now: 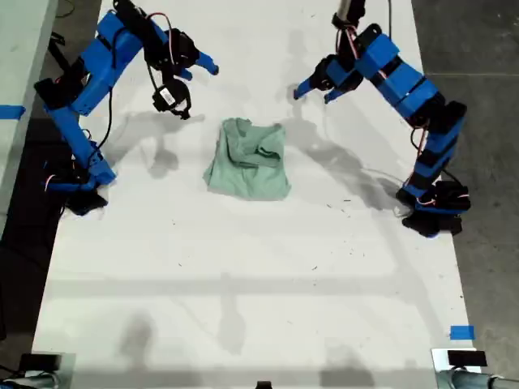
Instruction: Fold t-shirt
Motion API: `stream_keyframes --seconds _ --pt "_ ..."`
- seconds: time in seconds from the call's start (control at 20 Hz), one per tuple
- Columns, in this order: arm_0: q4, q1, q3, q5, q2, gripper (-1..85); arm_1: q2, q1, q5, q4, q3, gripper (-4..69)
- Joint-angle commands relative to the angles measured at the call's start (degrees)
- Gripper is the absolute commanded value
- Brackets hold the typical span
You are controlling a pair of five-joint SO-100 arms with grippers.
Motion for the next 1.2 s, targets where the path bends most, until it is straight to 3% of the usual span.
stream_keyframes --seconds 0.0,0.15,0.3,0.45,0.5,0.65,0.9,1.15 --pt "-1.7 -0.4 9.3 0.4 14.6 26.8 18.3 3.8 -1.7 0.9 8.4 30.7" --pt "-9.7 2.5 32.4 -1.7 33.4 19.4 35.9 4.0 1.1 -1.4 27.3 26.8" --pt "-15.8 9.2 55.2 -6.9 53.1 1.2 53.3 -1.7 8.2 -5.4 47.5 22.1" --pt "-21.1 20.6 75.4 -18.3 66.6 0.1 65.8 -14.1 19.3 -11.3 65.0 2.4" --pt "-24.0 24.3 81.8 -22.2 69.9 0.0 68.3 -18.2 23.6 -13.8 70.8 -1.0" --pt "-32.2 32.5 98.5 -30.2 76.8 0.0 74.0 -30.4 31.8 -28.4 85.4 -1.0" --pt "-38.0 34.8 108.0 -31.7 76.1 0.0 56.3 -37.0 30.2 -41.3 77.6 -1.0" --pt "-42.0 36.3 111.9 -32.7 76.0 0.0 28.5 -39.7 25.1 -43.6 52.0 -1.0"
